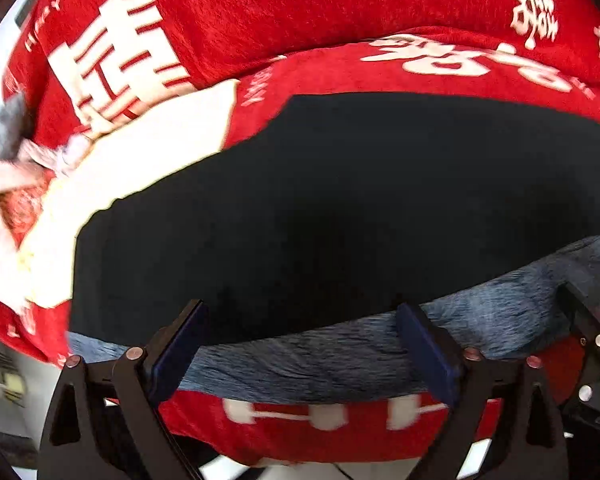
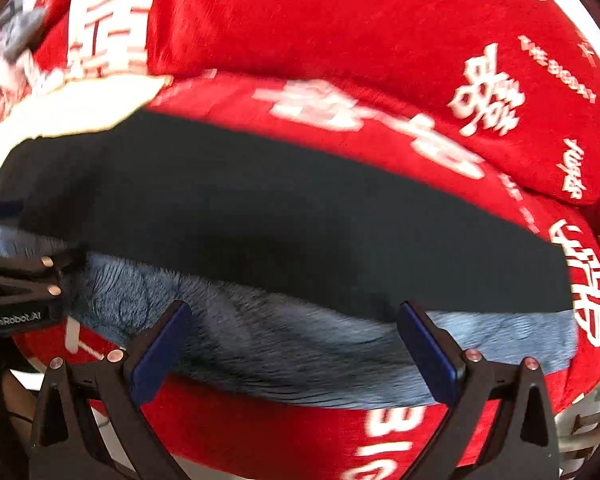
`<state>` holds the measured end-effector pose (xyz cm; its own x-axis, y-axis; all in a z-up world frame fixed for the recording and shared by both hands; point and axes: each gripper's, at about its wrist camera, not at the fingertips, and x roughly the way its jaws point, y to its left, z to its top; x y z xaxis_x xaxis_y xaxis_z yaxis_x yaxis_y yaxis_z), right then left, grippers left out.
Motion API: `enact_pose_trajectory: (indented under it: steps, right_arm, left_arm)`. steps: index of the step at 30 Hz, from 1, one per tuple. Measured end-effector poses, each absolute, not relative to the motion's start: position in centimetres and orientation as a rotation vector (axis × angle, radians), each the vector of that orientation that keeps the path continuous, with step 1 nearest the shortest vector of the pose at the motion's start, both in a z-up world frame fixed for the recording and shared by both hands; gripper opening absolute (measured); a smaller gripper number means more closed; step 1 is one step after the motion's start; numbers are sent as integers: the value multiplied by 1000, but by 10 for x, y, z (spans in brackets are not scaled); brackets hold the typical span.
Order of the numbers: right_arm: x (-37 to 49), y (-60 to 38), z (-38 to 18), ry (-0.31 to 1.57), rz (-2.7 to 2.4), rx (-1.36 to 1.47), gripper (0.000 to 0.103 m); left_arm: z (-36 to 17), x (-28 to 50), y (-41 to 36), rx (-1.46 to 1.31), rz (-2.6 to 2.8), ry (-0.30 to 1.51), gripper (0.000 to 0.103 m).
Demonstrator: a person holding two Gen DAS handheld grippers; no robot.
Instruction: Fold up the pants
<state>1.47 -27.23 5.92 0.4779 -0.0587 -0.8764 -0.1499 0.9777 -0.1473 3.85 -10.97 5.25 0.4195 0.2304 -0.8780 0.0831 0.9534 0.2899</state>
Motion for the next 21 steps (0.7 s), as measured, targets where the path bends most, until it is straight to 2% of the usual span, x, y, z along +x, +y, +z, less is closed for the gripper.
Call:
enact_pose_trajectory:
  steps: [5,15,18,21]
  right_arm:
    - [15,-311,55,1093,-38,-191,102]
    - [1,-512,68,1157,-447,12,103]
    - [1,-531,71,1167,-500,44,103]
    - [2,-510,76,1157,-505,-1,103]
  left_arm:
    - [52,43,-66,277,193,1139,103]
    - [33,32,78,126,492,1230,103]
    - [28,29,123,26,587,1269,103]
    - [43,28,146,-64,633,1244,103]
